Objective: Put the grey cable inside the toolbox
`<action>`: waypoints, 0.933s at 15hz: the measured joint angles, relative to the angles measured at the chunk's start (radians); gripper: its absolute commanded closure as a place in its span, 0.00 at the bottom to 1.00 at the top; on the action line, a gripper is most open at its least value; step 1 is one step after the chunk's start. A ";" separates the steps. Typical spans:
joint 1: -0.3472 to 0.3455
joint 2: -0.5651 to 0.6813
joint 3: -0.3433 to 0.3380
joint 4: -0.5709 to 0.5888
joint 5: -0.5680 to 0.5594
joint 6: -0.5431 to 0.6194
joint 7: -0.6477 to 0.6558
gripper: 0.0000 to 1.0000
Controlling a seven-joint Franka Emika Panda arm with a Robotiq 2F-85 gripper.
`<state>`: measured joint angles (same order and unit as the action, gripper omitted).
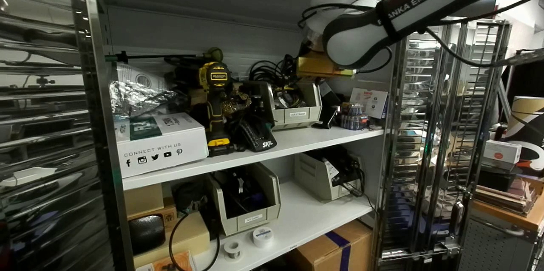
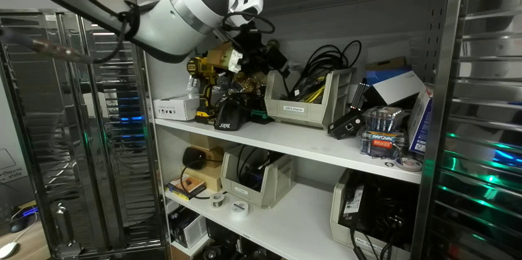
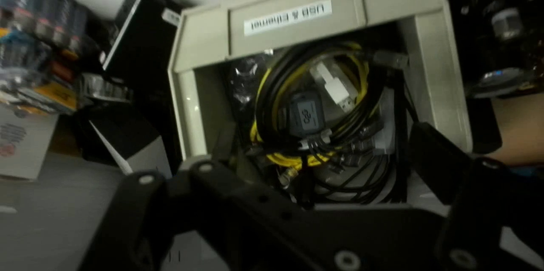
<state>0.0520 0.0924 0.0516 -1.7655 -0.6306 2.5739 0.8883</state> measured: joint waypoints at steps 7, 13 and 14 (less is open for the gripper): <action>-0.001 -0.291 -0.009 -0.412 0.467 -0.127 -0.349 0.00; -0.001 -0.563 -0.012 -0.546 0.617 -0.587 -0.557 0.00; -0.002 -0.594 -0.012 -0.547 0.617 -0.644 -0.567 0.00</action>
<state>0.0500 -0.5020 0.0398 -2.3122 -0.0132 1.9302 0.3214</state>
